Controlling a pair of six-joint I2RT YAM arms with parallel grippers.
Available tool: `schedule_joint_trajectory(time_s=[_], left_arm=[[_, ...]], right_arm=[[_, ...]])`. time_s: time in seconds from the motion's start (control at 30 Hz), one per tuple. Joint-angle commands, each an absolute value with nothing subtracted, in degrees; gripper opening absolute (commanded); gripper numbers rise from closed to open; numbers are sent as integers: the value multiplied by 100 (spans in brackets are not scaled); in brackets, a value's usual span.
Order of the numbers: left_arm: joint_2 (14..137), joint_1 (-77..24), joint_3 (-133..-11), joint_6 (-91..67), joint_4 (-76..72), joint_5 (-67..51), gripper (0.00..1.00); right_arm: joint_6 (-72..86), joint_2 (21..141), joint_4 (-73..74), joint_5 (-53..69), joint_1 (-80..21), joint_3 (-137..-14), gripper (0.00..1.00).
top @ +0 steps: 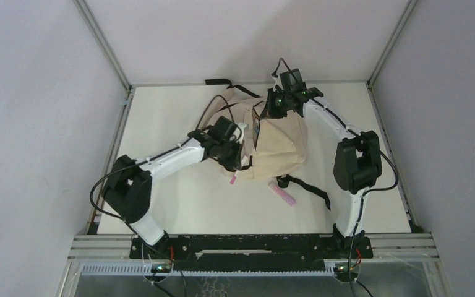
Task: Pack the student bag
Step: Pick up the stationery from the center of the board, then place the stationery in the student bag.
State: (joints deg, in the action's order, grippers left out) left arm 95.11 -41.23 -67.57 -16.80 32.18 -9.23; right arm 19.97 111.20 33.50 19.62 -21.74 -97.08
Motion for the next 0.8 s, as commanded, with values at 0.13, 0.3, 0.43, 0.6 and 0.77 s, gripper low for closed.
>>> schedule_joint_trajectory(time_s=[0.13, 0.3, 0.43, 0.6, 0.77], left_arm=[[9488, -3011, -7146, -3051, 2288, -2104, 0], [9969, -2782, -7690, -3499, 2049, -2530, 0], [10378, -2777, -8240, -3623, 1998, -2612, 0], [11072, -2780, -8919, -3866, 1957, -2747, 0], [11621, -2786, -9421, -4202, 1767, -2789, 0]], right_arm=[[2136, 10564, 3015, 2197, -2170, -9730, 0], [2123, 10562, 3038, 2180, -2189, -9725, 0], [2119, 10579, 3022, 2184, -2206, -9729, 0], [2128, 10640, 3036, 2197, -2258, -9798, 0], [2146, 10677, 3028, 2200, -2298, -9825, 0]])
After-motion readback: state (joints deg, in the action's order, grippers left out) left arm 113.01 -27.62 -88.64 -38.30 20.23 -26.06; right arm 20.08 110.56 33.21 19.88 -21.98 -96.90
